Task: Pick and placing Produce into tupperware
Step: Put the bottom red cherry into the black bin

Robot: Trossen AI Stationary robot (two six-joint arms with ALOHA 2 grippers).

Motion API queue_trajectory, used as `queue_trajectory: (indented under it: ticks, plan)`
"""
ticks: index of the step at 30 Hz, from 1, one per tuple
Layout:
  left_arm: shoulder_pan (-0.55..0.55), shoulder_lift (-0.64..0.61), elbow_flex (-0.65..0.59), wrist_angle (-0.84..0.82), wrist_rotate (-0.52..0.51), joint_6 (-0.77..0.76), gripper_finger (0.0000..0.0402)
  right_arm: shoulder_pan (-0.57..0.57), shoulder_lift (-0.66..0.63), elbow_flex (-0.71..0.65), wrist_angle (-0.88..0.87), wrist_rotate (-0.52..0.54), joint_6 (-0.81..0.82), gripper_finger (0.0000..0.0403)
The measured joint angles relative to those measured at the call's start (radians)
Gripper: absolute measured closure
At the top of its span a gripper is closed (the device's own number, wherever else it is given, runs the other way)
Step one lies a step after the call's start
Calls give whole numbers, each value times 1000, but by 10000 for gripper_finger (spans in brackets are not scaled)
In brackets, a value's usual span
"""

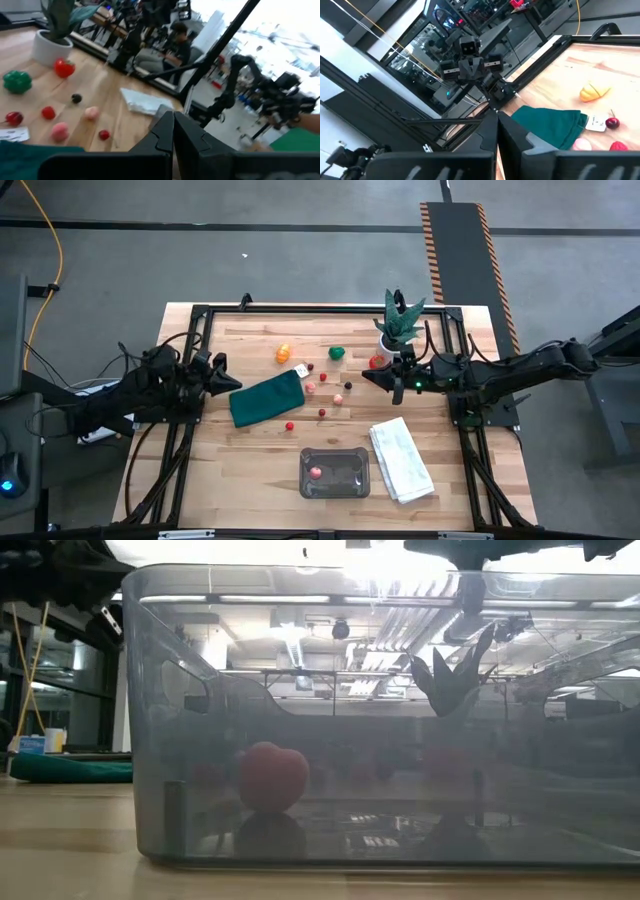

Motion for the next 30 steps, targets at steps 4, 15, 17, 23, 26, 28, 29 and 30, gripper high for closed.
queue_trajectory:
  ticks: [4,15,17,23,26,28,29,30]
  plan:
    - [0,93,54,-28,-1,47,401,-2,0,0,0,0,-8,403]
    - [-96,396,213,-153,-71,249,401,-2,0,0,-2,1,-11,403]
    - [-152,445,236,-163,-119,264,401,-2,0,0,-5,1,-11,403]
    - [-343,575,284,-161,-299,262,401,-2,0,0,-27,0,-28,403]
    - [-440,635,292,-158,-379,239,401,-2,0,0,-55,-3,-35,403]
    - [-501,670,292,-155,-443,216,401,-2,0,0,-75,-3,-34,403]
    - [-530,688,292,-146,-474,207,401,-2,0,0,-87,-3,-33,403]
    - [-556,706,292,-138,-501,197,401,-2,1,0,-95,-3,-29,403]
